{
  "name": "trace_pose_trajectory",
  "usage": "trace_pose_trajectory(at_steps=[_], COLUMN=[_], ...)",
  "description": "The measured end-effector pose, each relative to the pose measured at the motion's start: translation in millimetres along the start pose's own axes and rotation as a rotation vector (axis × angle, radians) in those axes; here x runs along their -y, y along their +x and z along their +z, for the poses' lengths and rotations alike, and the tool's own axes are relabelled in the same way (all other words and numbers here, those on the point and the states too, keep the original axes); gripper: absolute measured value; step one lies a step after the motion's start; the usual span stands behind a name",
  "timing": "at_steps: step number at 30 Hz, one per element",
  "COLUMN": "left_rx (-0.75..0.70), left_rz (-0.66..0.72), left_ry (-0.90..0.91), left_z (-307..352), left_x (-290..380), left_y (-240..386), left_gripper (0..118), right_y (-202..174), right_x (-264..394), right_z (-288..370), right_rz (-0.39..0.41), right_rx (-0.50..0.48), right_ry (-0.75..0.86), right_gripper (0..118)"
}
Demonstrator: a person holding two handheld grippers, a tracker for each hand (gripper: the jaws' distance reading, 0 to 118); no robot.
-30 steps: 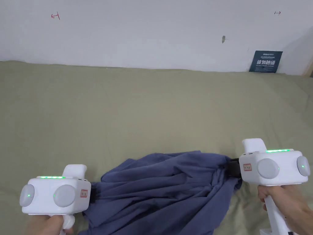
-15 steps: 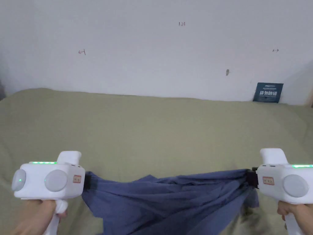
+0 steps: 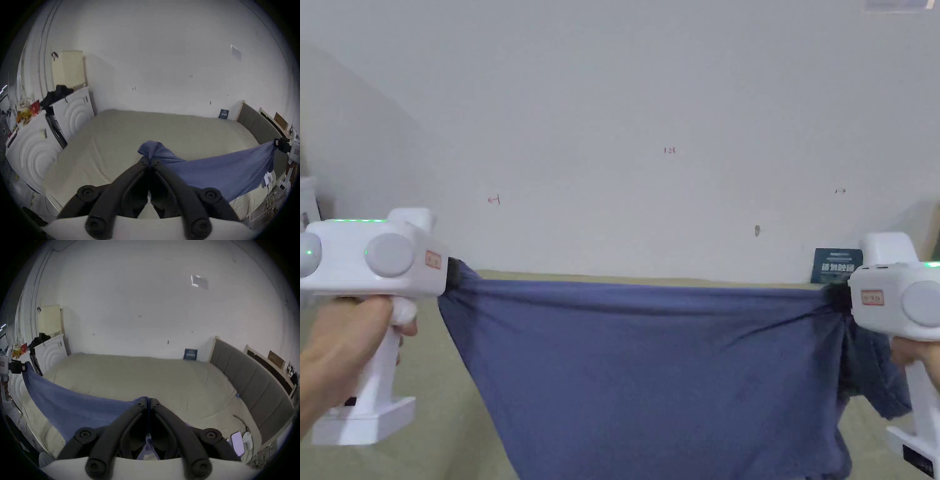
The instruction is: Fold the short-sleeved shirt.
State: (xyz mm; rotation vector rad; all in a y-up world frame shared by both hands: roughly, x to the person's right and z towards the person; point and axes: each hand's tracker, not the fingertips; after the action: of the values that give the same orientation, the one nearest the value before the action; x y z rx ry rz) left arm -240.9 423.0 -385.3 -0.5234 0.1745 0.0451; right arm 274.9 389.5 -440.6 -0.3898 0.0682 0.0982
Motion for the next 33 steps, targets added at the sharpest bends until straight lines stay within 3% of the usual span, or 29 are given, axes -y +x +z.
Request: trace_pose_trajectory(at_steps=[9, 16, 20, 27, 33], left_rx=[-0.049, -0.122, -0.184, -0.227, -0.195], left_rz=[-0.001, -0.021, -0.055, -0.014, -0.043], left_ry=[0.084, 0.135, 0.167, 0.193, 0.089], left_z=[-44, -115, -168, -246, -305], left_x=[-93, -157, -171, -145, -76], left_y=[30, 54, 68, 82, 90], left_gripper=[0, 0, 0, 0, 0], right_y=[3, 4, 3, 1, -2], right_x=[-79, -131, -144, -129, -58], right_z=[-36, -115, -171, -255, -295], right_rz=[0.095, 0.107, 0.052, -0.041, -0.079], right_rx=[0.099, 0.140, 0.154, 0.174, 0.193], right_ry=[0.055, 0.100, 0.098, 0.089, 0.022], right_gripper=[3, 3, 3, 3, 3])
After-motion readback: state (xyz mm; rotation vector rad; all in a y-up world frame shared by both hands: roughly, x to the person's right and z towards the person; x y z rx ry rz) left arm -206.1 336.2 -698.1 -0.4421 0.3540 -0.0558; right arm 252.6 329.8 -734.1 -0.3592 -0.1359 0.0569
